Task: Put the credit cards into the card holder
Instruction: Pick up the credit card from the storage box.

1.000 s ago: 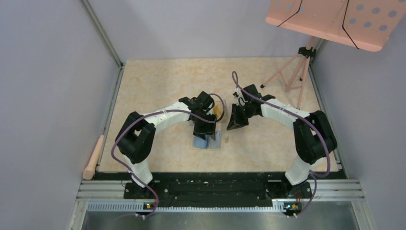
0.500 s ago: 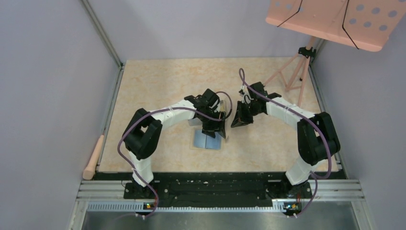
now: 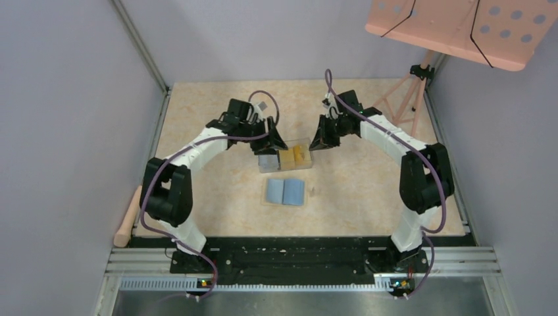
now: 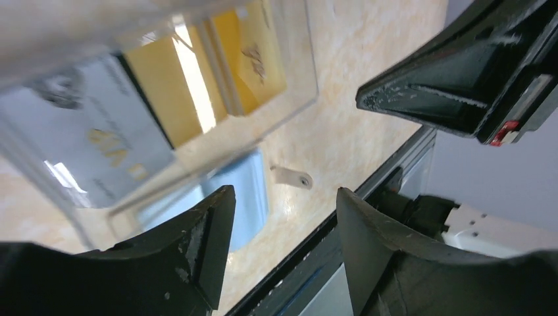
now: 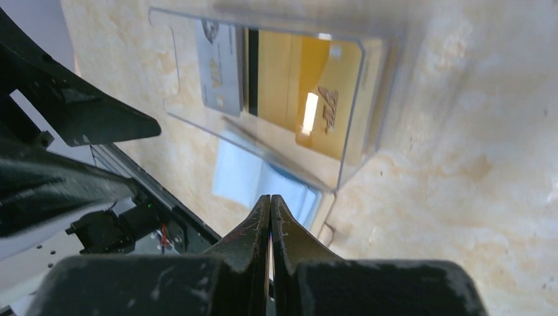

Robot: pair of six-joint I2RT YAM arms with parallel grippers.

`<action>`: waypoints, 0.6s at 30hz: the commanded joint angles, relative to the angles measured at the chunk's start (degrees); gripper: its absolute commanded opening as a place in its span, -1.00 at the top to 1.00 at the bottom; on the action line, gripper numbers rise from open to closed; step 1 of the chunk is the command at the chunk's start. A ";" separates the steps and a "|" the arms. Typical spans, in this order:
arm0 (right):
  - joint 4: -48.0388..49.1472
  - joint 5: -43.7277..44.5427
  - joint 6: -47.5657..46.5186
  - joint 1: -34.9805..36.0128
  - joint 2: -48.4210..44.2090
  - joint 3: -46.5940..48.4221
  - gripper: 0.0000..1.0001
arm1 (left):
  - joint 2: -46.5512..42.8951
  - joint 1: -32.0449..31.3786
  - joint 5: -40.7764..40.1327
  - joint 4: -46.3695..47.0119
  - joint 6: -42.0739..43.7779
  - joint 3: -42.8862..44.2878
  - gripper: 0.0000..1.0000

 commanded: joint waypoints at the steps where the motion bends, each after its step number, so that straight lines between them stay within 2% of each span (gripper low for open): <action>1: 0.40 -1.25 1.45 0.15 6.20 9.04 1.00 | 1.14 7.96 7.88 4.30 -1.60 0.48 -0.24; 6: -0.98 -2.15 3.13 2.73 14.76 19.91 0.95 | 5.92 13.32 5.69 -5.13 5.22 6.59 -0.15; 8: -2.13 -2.35 3.79 4.23 18.49 24.08 0.89 | 8.58 13.76 2.66 -12.65 9.55 11.06 -0.10; 11: -3.13 -2.10 5.04 6.69 23.86 28.74 0.81 | 11.77 13.72 -1.35 -18.48 14.62 14.83 0.03; 18: -3.68 -2.90 6.26 11.08 30.55 32.43 0.45 | 14.00 13.60 -7.94 -23.01 19.82 16.02 0.10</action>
